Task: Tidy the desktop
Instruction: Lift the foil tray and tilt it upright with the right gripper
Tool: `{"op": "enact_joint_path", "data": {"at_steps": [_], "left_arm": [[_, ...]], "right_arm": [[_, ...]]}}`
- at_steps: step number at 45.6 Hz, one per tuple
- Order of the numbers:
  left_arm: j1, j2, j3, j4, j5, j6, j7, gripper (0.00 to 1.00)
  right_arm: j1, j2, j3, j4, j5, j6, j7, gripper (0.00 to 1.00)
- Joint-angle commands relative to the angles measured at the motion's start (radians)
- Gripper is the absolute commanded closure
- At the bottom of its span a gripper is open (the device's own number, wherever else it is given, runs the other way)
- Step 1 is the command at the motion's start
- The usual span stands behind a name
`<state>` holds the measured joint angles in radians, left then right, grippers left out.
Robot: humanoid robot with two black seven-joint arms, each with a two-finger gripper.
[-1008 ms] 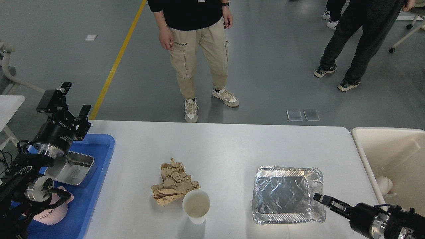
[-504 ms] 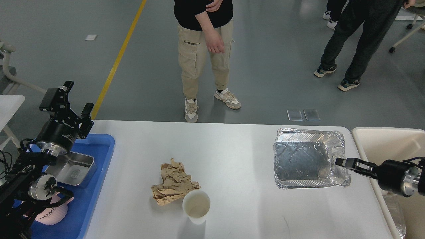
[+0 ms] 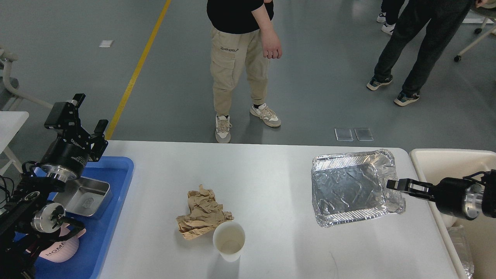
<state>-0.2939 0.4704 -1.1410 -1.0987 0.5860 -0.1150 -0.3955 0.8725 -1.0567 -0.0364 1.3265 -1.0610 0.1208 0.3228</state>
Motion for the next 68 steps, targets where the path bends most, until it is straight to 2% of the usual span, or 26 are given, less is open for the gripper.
{"op": "enact_joint_path", "data": {"at_steps": [1, 10, 19, 27, 37, 52, 58, 68], "left_arm": [[0.001, 0.001, 0.0, 0.0, 0.002, -0.002, 0.0, 0.03], [0.002, 0.002, 0.0, 0.0, 0.008, -0.002, 0.0, 0.03], [0.01, 0.002, 0.0, 0.0, 0.008, 0.0, -0.003, 0.03], [0.012, -0.004, 0.0, 0.0, 0.008, 0.0, -0.014, 0.03], [0.007, -0.007, 0.0, 0.0, 0.008, 0.0, -0.013, 0.03], [0.004, 0.001, 0.001, 0.0, 0.009, 0.0, -0.014, 0.03], [0.002, -0.003, 0.001, 0.0, 0.012, 0.0, -0.014, 0.03], [0.007, -0.006, 0.001, 0.0, 0.064, 0.0, -0.014, 0.03]], "right_arm": [[0.005, 0.012, 0.0, -0.01, -0.085, 0.011, 0.002, 1.0], [0.032, 0.015, 0.0, -0.058, -0.122, 0.092, 0.012, 1.0], [0.04, 0.012, 0.003, -0.073, -0.119, 0.1, 0.012, 1.0], [0.049, 0.011, 0.007, -0.098, -0.116, 0.148, 0.047, 1.0], [0.039, 0.007, 0.003, -0.11, -0.097, 0.149, 0.005, 1.0], [0.08, 0.021, 0.003, -0.115, -0.116, 0.151, 0.038, 1.0], [0.108, 0.063, 0.001, -0.113, -0.137, 0.154, 0.053, 1.0], [0.114, 0.118, -0.002, -0.119, -0.177, 0.158, 0.053, 1.0]]}}
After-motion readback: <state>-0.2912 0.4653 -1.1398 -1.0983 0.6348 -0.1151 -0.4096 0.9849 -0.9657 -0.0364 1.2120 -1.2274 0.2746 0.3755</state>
